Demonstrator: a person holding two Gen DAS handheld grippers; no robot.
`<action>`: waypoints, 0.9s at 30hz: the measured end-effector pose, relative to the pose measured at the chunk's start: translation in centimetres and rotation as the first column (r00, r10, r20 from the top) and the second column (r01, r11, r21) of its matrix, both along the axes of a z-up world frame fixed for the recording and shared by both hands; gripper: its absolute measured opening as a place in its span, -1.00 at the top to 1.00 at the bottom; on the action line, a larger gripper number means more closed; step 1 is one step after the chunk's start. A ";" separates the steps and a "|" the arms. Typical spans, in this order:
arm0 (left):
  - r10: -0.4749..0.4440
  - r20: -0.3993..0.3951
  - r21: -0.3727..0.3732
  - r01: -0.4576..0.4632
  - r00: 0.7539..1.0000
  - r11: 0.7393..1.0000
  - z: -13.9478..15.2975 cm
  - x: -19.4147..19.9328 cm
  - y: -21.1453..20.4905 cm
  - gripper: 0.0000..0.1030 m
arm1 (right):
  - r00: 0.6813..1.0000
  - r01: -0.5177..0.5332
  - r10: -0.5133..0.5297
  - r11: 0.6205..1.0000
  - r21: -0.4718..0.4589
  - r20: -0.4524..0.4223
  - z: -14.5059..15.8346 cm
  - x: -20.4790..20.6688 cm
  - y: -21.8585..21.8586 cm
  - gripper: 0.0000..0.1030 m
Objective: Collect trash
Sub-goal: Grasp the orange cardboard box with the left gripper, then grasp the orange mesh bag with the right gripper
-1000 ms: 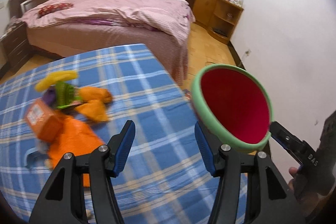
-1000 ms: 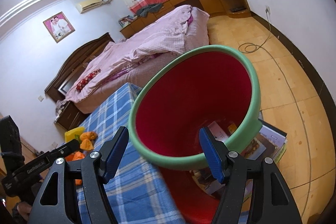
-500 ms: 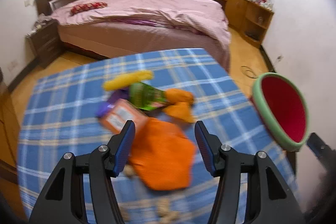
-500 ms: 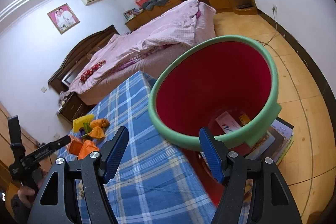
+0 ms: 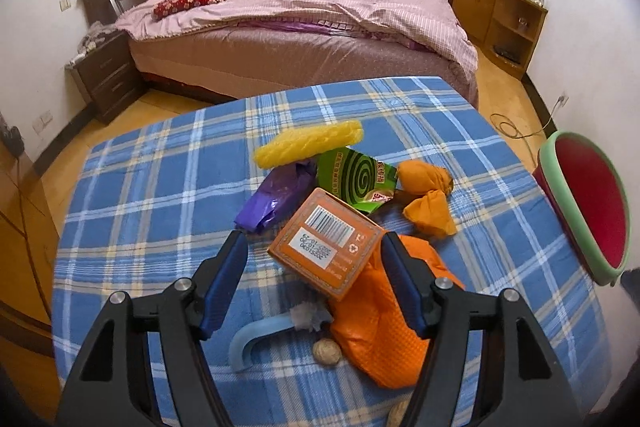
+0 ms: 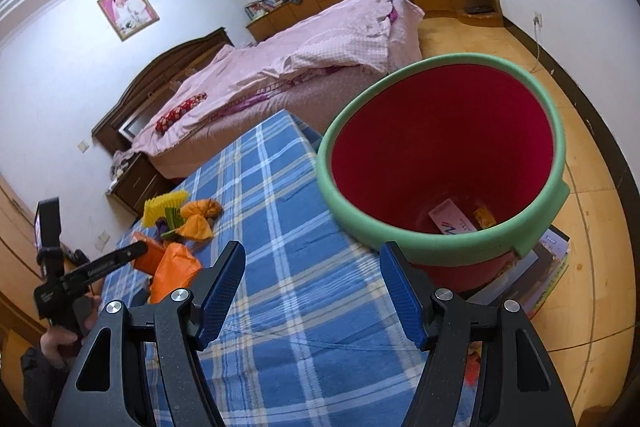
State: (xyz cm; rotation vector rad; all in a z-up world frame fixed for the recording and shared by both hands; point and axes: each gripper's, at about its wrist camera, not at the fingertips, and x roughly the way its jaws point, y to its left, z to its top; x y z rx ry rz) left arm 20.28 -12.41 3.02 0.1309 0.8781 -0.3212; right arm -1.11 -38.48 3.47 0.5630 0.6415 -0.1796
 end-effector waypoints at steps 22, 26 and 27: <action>0.118 0.059 -0.215 -0.103 0.991 0.971 3.5 -4.8 8.0 -0.05 | 0.978 -0.204 0.202 0.977 -0.064 -0.043 1.1 4.5 8.4 -0.38; 0.172 0.044 -0.233 -0.157 0.984 0.960 3.2 -6.1 10.8 -0.04 | 0.967 -0.252 0.249 0.966 -0.053 -0.062 0.5 5.9 11.1 -0.38; 0.181 0.036 -0.234 -0.168 0.983 0.958 3.0 -6.4 11.4 -0.04 | 0.963 -0.262 0.259 0.964 -0.045 -0.068 0.2 6.3 11.7 -0.38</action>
